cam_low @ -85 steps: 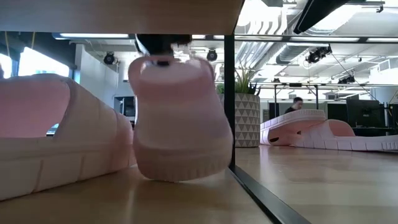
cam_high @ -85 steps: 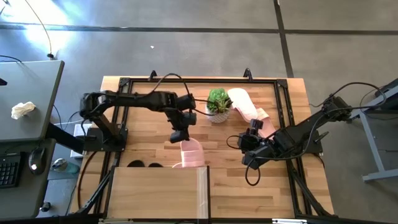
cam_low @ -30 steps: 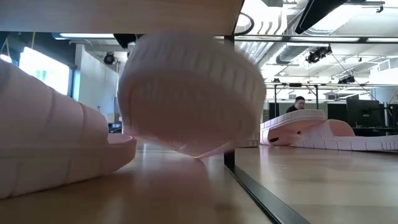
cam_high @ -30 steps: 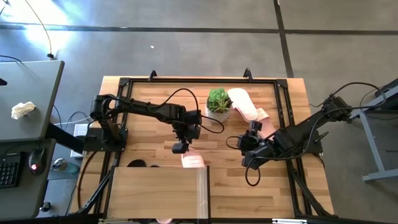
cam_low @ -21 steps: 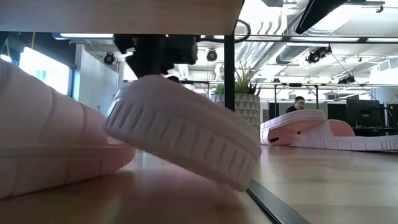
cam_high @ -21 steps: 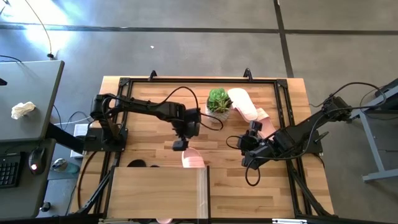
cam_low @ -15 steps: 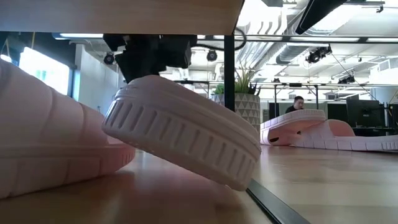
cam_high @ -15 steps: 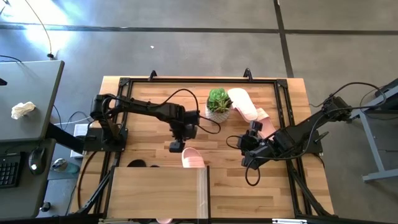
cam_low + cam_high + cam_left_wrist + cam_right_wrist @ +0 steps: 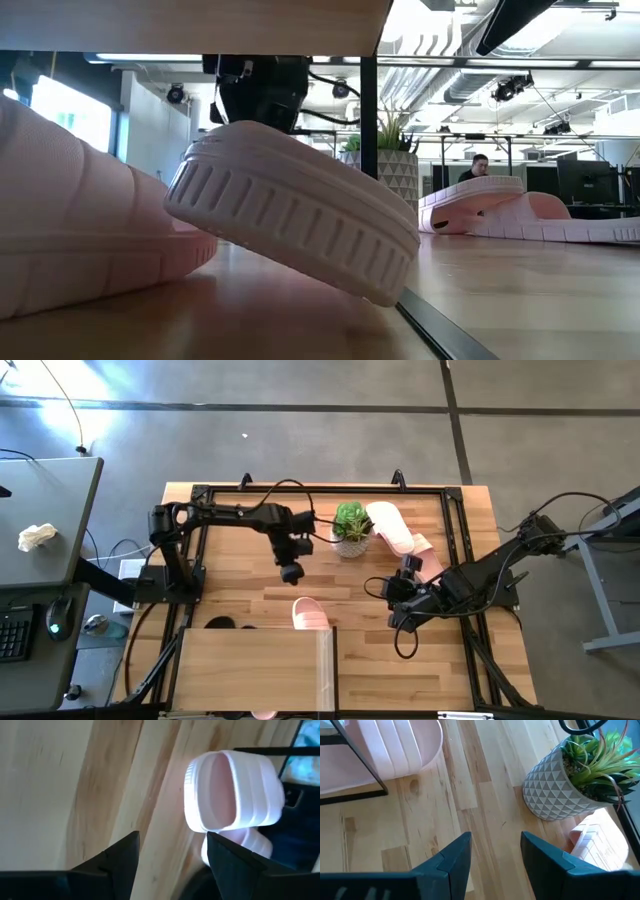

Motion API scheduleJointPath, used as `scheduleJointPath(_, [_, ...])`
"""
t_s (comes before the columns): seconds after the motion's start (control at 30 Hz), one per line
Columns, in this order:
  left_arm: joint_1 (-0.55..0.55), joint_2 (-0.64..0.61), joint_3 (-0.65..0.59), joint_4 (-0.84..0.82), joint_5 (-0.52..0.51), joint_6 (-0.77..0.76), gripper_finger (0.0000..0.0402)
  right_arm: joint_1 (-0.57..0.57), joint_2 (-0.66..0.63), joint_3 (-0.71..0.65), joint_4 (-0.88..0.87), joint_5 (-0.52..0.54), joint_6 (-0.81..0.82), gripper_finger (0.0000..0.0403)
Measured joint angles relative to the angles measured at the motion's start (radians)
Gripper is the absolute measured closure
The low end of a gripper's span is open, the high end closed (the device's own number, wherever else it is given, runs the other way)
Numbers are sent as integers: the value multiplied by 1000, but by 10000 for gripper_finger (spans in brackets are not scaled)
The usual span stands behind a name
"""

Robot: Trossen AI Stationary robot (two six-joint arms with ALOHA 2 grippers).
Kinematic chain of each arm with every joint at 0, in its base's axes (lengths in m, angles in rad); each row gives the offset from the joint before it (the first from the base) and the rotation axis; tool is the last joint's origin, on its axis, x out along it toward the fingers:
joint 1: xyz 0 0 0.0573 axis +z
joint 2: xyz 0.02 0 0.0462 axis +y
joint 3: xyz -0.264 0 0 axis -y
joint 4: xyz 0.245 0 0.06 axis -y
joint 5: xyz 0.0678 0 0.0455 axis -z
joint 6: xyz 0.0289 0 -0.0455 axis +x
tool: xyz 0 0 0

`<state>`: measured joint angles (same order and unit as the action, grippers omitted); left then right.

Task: Pick and place slides into the shelf
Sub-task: Put the pink slide under the shelf

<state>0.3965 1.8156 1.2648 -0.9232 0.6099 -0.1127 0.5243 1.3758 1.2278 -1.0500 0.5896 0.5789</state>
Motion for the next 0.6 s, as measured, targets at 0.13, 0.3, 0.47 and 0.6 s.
scheduleJointPath(0.13, [11, 5, 0, -13, 25, -63, 187, -2, 0, 0, -2, 0, 0, 242])
scheduleJointPath(0.3, [1, 30, -15, 22, 95, -126, 187, -11, 0, 0, -3, 0, 17, 242])
scheduleJointPath(0.47, [-5, 49, -62, 81, 149, -176, 186, -20, 0, 0, -3, -5, 26, 242])
scheduleJointPath(0.6, [-12, 48, -87, 117, 167, -200, 186, -21, 0, 0, -13, 0, 24, 242])
